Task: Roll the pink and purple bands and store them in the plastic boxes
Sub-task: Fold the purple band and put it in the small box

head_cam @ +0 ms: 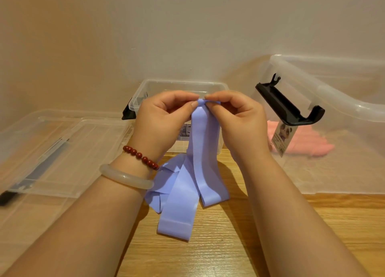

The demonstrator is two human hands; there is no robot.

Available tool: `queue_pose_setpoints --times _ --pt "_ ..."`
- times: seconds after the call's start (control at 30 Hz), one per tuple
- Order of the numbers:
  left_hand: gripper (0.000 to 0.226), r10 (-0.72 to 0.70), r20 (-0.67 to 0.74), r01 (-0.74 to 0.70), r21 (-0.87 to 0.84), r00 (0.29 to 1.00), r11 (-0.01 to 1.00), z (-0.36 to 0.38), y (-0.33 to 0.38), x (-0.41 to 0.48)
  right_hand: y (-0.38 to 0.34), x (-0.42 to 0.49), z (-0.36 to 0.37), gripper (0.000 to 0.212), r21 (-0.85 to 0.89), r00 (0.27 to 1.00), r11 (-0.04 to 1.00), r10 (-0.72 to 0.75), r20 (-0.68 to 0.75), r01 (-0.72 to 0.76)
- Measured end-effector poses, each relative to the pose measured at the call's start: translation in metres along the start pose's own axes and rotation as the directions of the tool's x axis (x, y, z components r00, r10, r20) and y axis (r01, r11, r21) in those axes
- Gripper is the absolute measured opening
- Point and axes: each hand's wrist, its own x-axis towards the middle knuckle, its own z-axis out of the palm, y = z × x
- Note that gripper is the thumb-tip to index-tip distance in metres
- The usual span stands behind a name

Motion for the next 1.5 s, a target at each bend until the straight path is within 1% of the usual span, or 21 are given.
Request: queue_pose_setpoints --times 0.17,0.23,0.33,0.43,0.57,0.63,0.8,0.9,0.97,1.03,1.13,1.2,1.3,1.5 --pt "0.020 0.020 -0.008 -0.019 0.043 1.000 0.999 -0.001 -0.004 -0.002 -0.002 -0.005 -0.002 0.017 -0.025 0.999 1.000 0.011 0.042 -0.010" --pt "0.019 0.020 -0.004 -0.020 0.059 1.000 0.998 -0.001 -0.005 -0.002 -0.001 -0.004 -0.005 0.017 -0.005 0.999 0.999 0.041 0.024 -0.041" --pt "0.022 0.026 0.018 -0.027 0.079 1.000 0.997 -0.001 -0.006 -0.003 0.001 -0.002 -0.008 0.015 -0.048 0.998 0.997 0.061 0.022 -0.060" --pt "0.023 -0.007 0.032 0.006 0.042 0.999 0.999 -0.001 -0.006 -0.002 0.001 -0.002 -0.010 0.013 -0.080 0.999 0.996 0.040 0.030 -0.037" --pt "0.015 -0.091 0.044 0.092 -0.018 0.995 0.996 0.001 -0.004 -0.004 0.003 -0.003 -0.011 0.019 -0.049 1.000 0.999 0.014 0.004 -0.013" --pt "0.014 -0.114 0.042 0.115 -0.014 0.993 0.993 0.001 -0.003 -0.004 0.004 -0.003 -0.011 0.021 -0.061 1.000 0.998 -0.001 0.015 0.001" --pt "0.017 -0.101 0.032 0.099 0.044 0.994 0.994 -0.001 -0.006 -0.005 0.008 -0.004 -0.012 0.013 -0.071 0.998 0.997 -0.038 0.045 0.041" --pt "0.017 -0.090 0.035 0.088 0.059 0.995 0.994 0.000 -0.006 -0.006 0.007 -0.005 -0.012 0.015 -0.069 0.999 0.998 0.004 0.053 0.000" --pt "0.019 -0.083 0.032 0.081 0.058 0.996 0.995 0.000 -0.005 -0.006 0.007 -0.005 -0.013 0.012 -0.070 0.997 0.996 0.052 0.057 -0.048" --pt "0.021 -0.074 0.032 0.072 0.063 0.997 0.995 0.000 -0.005 -0.006 0.006 -0.005 -0.014 0.009 -0.089 0.996 0.994 0.070 0.053 -0.065" --pt "0.022 -0.085 0.058 0.082 0.054 0.995 0.995 0.000 -0.006 -0.007 0.005 -0.005 -0.014 0.015 -0.085 0.997 0.995 0.063 0.046 -0.059" --pt "0.020 -0.110 0.072 0.109 0.018 0.991 0.994 0.001 -0.006 -0.007 0.005 -0.004 -0.014 0.022 -0.076 0.998 0.996 0.049 0.037 -0.047" --pt "0.015 -0.135 0.066 0.137 -0.028 0.989 0.990 0.002 -0.006 -0.007 0.006 -0.005 -0.014 0.026 -0.038 0.998 0.998 0.049 0.030 -0.047" --pt "0.016 -0.091 0.019 0.090 0.056 0.996 0.994 0.001 -0.007 -0.007 0.006 -0.006 -0.013 0.022 -0.023 0.997 0.999 0.029 0.067 -0.027"
